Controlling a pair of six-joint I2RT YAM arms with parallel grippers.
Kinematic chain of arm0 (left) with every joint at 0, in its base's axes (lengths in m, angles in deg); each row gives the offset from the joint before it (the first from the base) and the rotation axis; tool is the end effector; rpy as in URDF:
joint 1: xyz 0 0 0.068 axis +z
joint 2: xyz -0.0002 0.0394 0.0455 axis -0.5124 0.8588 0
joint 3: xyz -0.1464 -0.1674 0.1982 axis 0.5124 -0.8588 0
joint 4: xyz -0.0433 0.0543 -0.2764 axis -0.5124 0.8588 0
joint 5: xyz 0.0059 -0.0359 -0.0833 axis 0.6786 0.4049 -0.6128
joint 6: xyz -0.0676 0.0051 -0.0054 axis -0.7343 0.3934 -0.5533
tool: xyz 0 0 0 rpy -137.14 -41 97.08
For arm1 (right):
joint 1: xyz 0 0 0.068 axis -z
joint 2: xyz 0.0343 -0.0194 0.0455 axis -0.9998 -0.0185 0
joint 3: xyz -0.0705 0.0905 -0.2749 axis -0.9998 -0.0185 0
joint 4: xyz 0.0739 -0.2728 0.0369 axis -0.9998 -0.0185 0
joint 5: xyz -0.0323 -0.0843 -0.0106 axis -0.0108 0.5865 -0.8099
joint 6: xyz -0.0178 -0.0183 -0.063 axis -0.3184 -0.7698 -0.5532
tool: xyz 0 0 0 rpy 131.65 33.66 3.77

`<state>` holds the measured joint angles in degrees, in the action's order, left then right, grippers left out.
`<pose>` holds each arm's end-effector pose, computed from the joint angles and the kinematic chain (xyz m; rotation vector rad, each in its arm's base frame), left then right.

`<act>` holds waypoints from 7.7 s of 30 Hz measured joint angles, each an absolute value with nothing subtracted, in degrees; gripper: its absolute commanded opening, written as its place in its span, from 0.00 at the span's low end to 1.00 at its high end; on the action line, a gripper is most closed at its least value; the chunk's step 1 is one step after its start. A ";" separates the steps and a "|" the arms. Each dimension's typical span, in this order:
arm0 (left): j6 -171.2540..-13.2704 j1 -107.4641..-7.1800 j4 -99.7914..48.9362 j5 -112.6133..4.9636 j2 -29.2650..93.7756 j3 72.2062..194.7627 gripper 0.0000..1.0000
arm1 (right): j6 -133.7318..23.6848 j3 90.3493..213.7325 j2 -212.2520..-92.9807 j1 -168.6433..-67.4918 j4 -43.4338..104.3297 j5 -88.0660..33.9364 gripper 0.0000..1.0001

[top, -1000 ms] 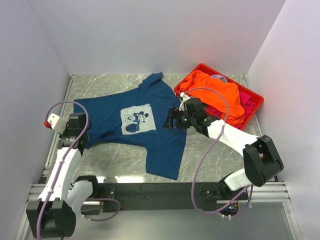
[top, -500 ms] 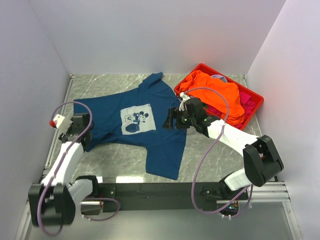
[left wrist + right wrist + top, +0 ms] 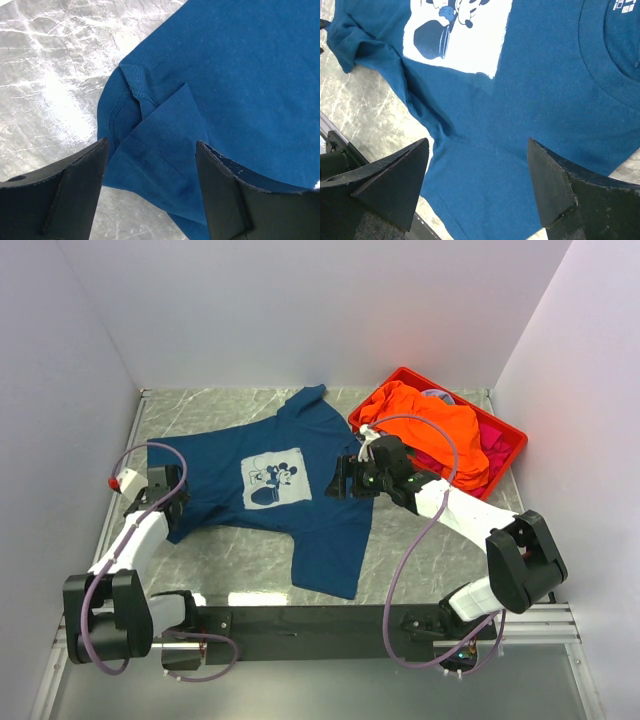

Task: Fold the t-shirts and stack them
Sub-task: Flatten the tshirt out, then fold the tshirt

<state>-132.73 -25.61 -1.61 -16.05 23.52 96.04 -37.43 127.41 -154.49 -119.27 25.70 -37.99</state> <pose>0.2346 0.0486 0.1898 -1.3066 1.9688 0.2619 0.2893 0.1895 0.2330 -0.3076 2.3085 0.8656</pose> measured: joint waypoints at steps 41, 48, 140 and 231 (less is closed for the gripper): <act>-132.47 -24.63 3.42 -21.23 5.97 97.28 0.01 | -37.43 127.41 -154.49 -119.27 25.72 -37.79 0.85; -133.13 -24.65 5.39 -19.81 1.03 99.60 0.00 | -36.63 126.95 -153.18 -120.16 24.56 -35.52 0.85; -136.67 -24.63 6.48 -15.76 -11.93 95.01 0.01 | -2.18 126.99 -133.86 -156.86 -19.96 0.70 0.00; -129.08 -30.20 -26.09 -16.02 22.06 97.65 0.99 | -43.69 183.10 -188.26 -120.27 -8.38 -11.70 0.75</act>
<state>-129.08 -30.20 -26.09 -16.02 22.06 97.65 -43.69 183.10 -188.26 -120.27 -8.38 -11.70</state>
